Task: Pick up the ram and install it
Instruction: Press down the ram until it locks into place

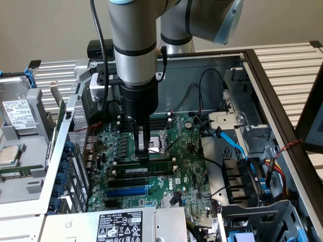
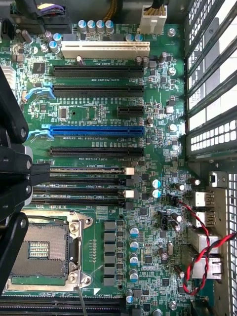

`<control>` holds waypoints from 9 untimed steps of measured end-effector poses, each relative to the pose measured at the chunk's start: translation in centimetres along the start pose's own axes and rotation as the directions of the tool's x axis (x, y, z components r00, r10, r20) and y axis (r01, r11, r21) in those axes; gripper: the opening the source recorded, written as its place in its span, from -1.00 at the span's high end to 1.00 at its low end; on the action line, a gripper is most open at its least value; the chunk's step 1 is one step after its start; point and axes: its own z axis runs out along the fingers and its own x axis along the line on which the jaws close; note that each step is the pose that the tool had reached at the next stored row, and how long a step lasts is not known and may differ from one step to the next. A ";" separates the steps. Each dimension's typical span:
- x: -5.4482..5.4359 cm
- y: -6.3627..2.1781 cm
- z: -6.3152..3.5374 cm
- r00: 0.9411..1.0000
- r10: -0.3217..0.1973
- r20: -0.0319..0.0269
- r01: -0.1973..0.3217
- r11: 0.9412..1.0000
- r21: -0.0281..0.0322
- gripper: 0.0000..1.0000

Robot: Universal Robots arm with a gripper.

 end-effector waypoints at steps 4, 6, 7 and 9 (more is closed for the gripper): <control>0.0 0.02 0.01 1.000 0.000 0.000 0.000 1.000 0.000 0.80; 0.0 0.04 0.01 1.000 0.000 0.000 0.000 1.000 0.000 0.80; 0.0 0.04 0.01 1.000 0.000 0.000 0.000 1.000 0.000 0.80; 0.0 0.06 0.00 1.000 0.000 0.000 0.000 1.000 0.000 0.80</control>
